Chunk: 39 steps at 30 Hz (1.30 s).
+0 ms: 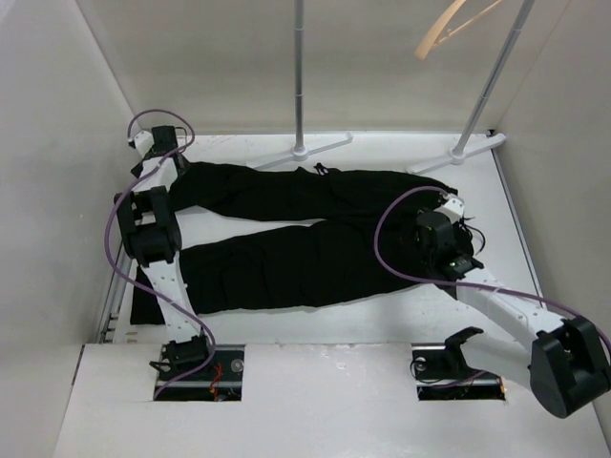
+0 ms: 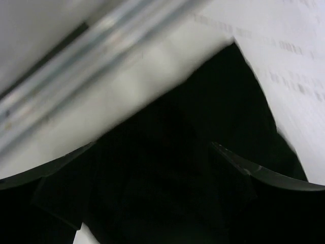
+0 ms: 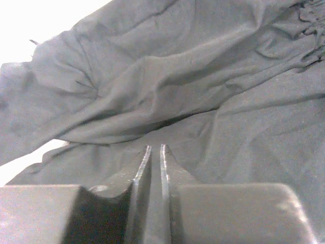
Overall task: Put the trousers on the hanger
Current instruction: Fold the trousers
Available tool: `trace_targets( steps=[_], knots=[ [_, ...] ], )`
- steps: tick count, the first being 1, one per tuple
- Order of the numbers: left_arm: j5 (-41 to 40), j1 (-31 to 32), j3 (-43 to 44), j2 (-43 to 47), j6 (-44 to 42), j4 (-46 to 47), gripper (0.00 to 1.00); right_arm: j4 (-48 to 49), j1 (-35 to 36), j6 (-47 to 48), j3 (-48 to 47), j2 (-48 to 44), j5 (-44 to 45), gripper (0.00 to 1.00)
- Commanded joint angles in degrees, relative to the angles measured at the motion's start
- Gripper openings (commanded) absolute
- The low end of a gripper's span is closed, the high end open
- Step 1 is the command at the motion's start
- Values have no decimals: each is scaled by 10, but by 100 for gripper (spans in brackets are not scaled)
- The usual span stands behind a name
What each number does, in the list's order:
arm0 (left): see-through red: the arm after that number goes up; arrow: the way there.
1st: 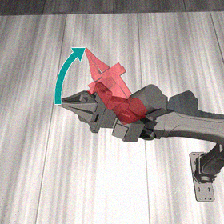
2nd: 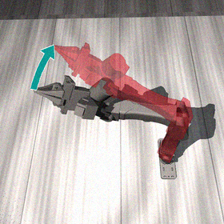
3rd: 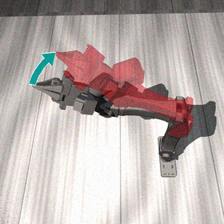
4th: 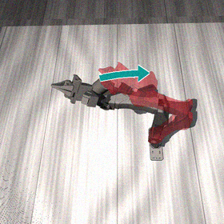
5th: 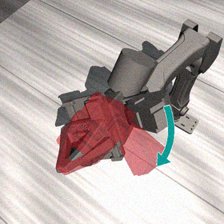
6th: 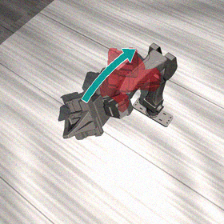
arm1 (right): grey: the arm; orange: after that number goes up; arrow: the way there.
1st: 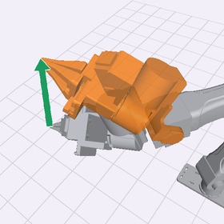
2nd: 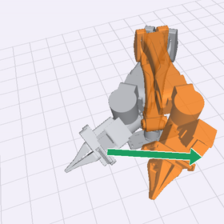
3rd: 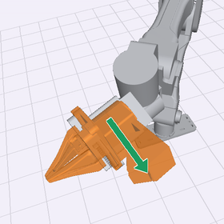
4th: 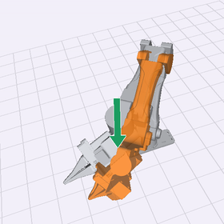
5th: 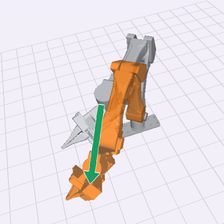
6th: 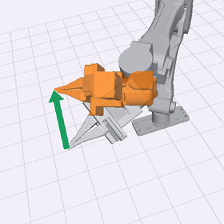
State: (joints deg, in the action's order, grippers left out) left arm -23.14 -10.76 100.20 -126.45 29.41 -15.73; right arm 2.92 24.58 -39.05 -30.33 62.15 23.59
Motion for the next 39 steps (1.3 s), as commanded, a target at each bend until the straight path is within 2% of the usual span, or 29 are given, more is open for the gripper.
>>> trace_targets(
  steps=[1, 4, 8, 9, 11, 14, 16, 20, 22, 26, 33, 39],
  knots=[
    [-17, 52, -117, 180, 58, 72, 83, -14, 1, -21, 12, -31, 13, 14],
    [-19, 94, -278, 299, 100, 136, 71, -26, 9, -35, 32, -61, 22, 13],
    [-25, 126, -489, 487, 164, 167, 29, -30, 37, -34, 52, -91, 22, 13],
    [-24, 127, -534, 537, 178, 158, 23, -32, 45, -34, 55, -97, 21, 13],
    [-10, 117, -612, 640, 202, 114, 18, -37, 64, -33, 57, -109, 21, 14],
    [18, 64, -686, 782, 217, -1, 18, -33, 92, -32, 60, -122, 19, 21],
    [36, 22, -710, 851, 224, -74, 22, -31, 110, -29, 56, -123, 21, 25],
    [92, -70, -739, 939, 230, -199, 29, -30, 136, -19, 50, -123, 21, 37],
    [96, -79, -738, 948, 246, -226, 32, -28, 145, -17, 48, -121, 21, 40],
    [86, -83, -711, 910, 269, -285, 36, -28, 154, -10, 42, -116, 17, 47],
    [62, -128, -710, 846, 272, -296, 37, -21, 155, -5, 41, -107, 7, 57],
    [13, -139, -712, 823, 272, -281, 52, -6, 156, -3, 42, -94, -9, 62]
  ],
)
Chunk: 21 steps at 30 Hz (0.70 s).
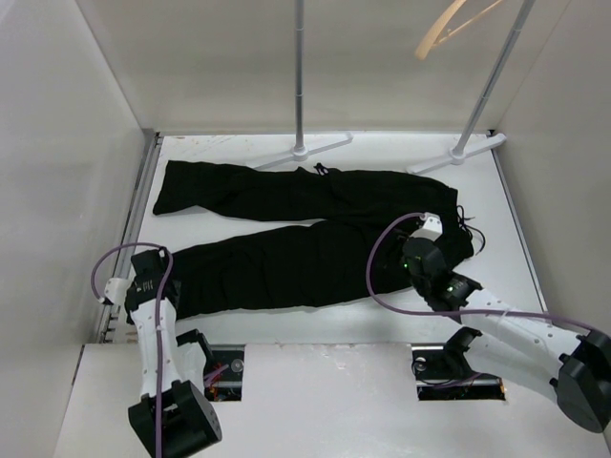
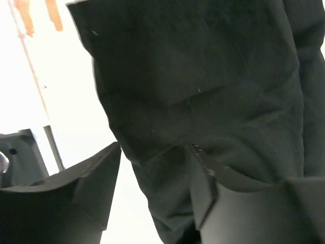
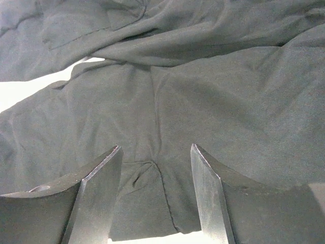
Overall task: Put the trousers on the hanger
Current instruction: Fold the trousers
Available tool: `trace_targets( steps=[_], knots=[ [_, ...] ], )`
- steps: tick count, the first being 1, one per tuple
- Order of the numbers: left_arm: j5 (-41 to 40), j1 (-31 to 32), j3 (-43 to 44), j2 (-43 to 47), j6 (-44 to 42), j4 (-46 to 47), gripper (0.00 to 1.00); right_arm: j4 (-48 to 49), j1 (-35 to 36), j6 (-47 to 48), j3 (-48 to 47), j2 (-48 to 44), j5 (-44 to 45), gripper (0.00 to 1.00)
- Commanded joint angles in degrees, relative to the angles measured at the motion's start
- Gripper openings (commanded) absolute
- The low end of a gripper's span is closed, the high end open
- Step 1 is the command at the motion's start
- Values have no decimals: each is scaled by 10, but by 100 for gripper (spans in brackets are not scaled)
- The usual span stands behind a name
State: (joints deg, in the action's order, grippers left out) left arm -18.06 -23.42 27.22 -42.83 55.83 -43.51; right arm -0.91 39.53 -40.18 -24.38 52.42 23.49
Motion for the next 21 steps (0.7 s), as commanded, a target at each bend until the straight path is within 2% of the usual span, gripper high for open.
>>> trace_targets(
  steps=[1, 6, 10, 14, 19, 21],
  knots=[
    [-36, -18, 13, -19, 8, 10, 55, 33, 8, 8, -17, 4, -10, 62],
    [-12, -19, -12, -32, 13, 29, 58, 33, 11, 6, -11, -9, -12, 63],
    [-15, -3, -9, -33, 15, 28, 57, 33, 11, 5, -8, -14, -12, 64],
    [-25, 9, -18, -78, 25, 59, 44, 33, 11, 4, -6, -18, -11, 65],
    [-25, 11, -42, -99, 38, 93, 40, 31, 7, -1, -1, -28, -6, 68],
    [-25, 1, -53, -100, 38, 119, 32, 31, 0, -5, 5, -38, -6, 69]
  ],
)
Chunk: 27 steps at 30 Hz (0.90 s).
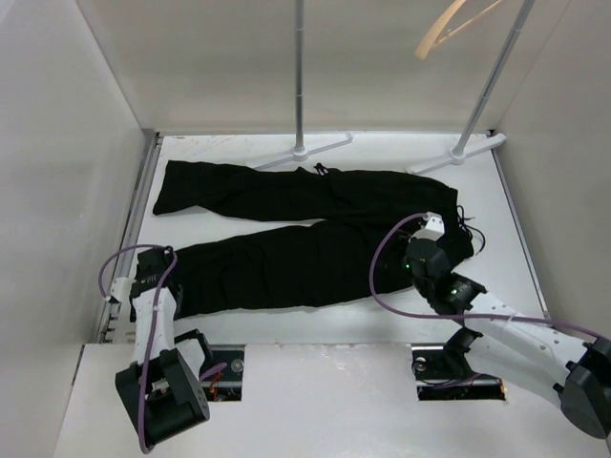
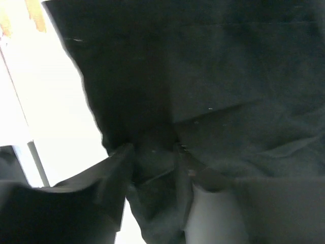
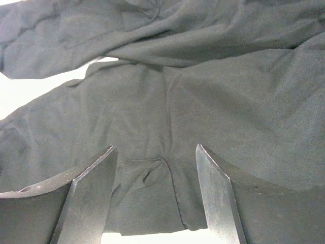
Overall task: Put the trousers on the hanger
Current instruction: Fold the trousers
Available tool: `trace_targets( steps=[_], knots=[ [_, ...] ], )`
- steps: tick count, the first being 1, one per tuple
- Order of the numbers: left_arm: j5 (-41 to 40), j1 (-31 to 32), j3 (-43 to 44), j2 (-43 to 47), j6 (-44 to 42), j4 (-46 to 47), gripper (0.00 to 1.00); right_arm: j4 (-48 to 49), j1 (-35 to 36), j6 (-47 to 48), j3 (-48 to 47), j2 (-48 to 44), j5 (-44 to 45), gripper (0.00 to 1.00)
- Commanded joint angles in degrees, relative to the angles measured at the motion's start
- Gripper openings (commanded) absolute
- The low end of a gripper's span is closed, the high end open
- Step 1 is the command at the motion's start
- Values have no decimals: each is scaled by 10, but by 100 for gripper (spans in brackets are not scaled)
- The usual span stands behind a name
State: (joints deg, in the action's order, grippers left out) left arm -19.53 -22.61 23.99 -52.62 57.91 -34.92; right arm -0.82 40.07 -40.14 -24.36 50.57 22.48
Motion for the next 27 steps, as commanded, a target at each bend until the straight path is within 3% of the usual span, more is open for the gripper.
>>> trace_targets(
  steps=[1, 4, 9, 11, 14, 16, 18, 23, 27],
  knots=[
    [-5, -12, -26, -2, 15, 50, 26, 28, -12, -8, 7, -26, 5, 69],
    [10, -18, -27, 17, 1, 101, 12, 26, -37, -21, 20, -49, 5, 70],
    [-13, 3, 37, 32, -9, 132, 7, -8, -115, -55, 45, -106, 18, 63],
    [-20, 13, 56, 26, -7, 143, 7, -36, -153, -68, 52, -128, 24, 54],
    [-24, 22, 75, 4, -4, 173, 6, -92, -215, -92, 54, -145, 42, 24],
    [-20, 22, 82, -17, -2, 193, 5, -123, -250, -100, 49, -146, 53, 19],
    [-11, 21, 74, -29, 1, 219, 4, -161, -282, -107, 43, -152, 63, 22],
    [21, 45, 22, 41, 6, 225, 7, -253, -306, -137, 34, -189, 121, 54],
    [23, 52, -13, 142, -16, 195, 19, -286, -325, -167, 5, -96, 155, 58]
  ],
)
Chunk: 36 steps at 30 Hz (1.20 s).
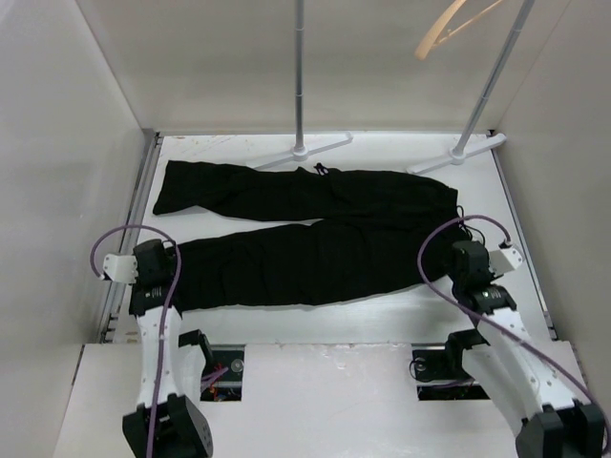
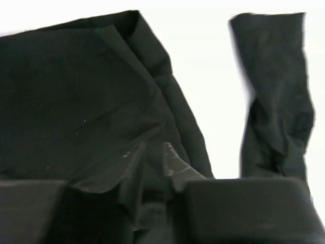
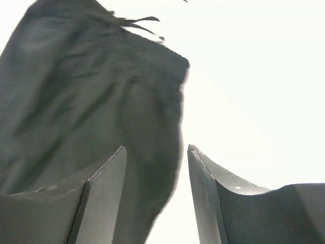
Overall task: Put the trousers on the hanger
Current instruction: Fold the trousers
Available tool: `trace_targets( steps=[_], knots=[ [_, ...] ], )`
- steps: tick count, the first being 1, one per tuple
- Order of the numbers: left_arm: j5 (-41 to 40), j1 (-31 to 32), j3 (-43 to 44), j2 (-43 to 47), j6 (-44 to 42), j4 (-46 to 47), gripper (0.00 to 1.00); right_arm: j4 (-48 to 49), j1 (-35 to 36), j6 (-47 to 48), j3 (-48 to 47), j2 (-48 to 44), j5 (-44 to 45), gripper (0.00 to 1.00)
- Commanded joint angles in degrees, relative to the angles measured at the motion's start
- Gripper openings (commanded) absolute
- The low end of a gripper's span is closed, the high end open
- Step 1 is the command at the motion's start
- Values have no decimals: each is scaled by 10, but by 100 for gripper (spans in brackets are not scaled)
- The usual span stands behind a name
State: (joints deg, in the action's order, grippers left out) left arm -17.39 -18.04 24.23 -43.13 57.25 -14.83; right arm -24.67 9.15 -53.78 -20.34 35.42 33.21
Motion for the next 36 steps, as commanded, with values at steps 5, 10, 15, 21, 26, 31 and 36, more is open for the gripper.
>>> trace_targets(
  steps=[5, 10, 15, 21, 26, 31, 36],
  knots=[
    [17, 74, -26, 58, -5, 3, 34, 13, -47, -17, -56, 160, 34, 58],
    [21, 117, -23, 72, -9, 0, 42, 105, -59, 18, -77, 257, -18, 59],
    [22, 136, -36, 82, -10, 5, 44, 153, -66, 21, -82, 305, -30, 59],
    [31, 133, -41, 79, -14, -5, 46, 177, -92, 23, -106, 378, -49, 46],
    [69, 125, -22, 77, -21, -48, 49, 236, -95, 39, -95, 402, -84, 13],
    [58, 95, 3, 103, -24, -152, 51, 247, -85, 19, -52, 330, -68, 0],
    [-11, 52, 71, 97, -43, -258, 52, 242, -33, 11, -22, 235, -60, 0]
  ],
)
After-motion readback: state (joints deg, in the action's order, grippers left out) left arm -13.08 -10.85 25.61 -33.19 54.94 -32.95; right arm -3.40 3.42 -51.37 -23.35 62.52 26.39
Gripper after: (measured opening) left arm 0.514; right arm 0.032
